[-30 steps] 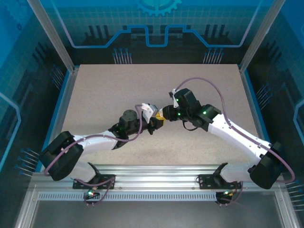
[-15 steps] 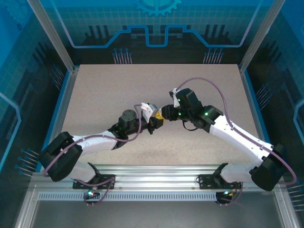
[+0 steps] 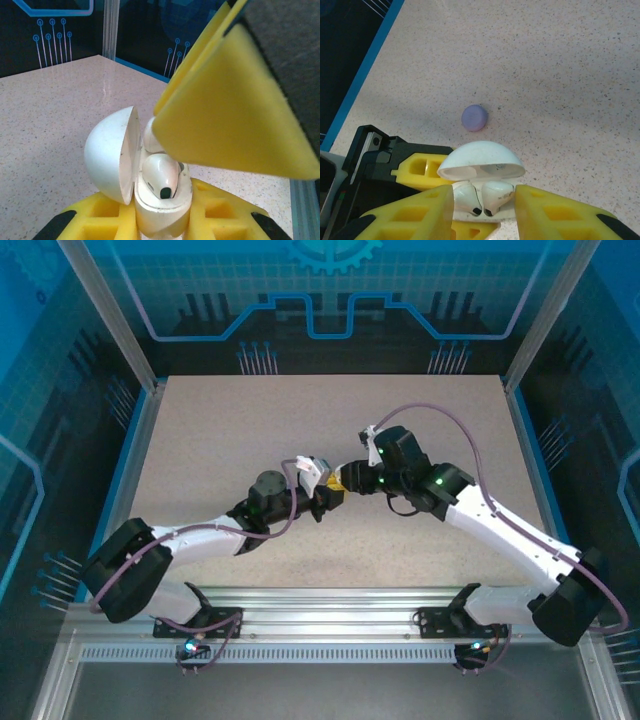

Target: Insert the wireless bluetooth earbuds into the charging case

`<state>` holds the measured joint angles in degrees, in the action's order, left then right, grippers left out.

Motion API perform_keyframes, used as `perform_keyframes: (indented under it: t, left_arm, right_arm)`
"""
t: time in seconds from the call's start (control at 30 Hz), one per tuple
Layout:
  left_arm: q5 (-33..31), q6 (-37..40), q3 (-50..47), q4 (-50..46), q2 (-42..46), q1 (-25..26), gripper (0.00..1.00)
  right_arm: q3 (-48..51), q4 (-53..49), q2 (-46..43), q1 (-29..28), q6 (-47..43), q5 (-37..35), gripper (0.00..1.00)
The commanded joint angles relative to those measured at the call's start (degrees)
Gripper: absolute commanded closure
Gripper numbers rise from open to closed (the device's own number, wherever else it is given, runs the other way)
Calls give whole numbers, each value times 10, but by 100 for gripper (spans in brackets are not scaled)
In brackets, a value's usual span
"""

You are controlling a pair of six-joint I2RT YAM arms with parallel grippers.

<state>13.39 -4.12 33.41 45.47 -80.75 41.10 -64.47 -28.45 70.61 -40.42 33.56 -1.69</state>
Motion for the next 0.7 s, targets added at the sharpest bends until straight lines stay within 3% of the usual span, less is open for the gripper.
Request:
perform_keyframes:
  t: [0.0, 0.13, 0.23, 0.37, 0.5, 0.67]
  left_arm:
    - [13, 8, 14, 23, 20, 1, 83]
    - [22, 10, 14, 19, 26, 2, 83]
    - [46, 16, 13, 19, 30, 2, 83]
    - [94, 19, 12, 26, 37, 2, 82]
    - [138, 18, 19, 22, 43, 2, 82]
    - [175, 24, 25, 13, 51, 1, 82]
  right_arm:
    - [2, -14, -30, 7, -13, -6, 61]
    - [7, -18, -44, 25, -21, 11, 59]
    - [9, -11, -49, 54, -40, 77, 55]
    - [20, 14, -64, 109, -101, 220, 52]
    - [37, 39, -81, 171, -172, 386, 35]
    - [42, 10, -95, 211, -307, 523, 25]
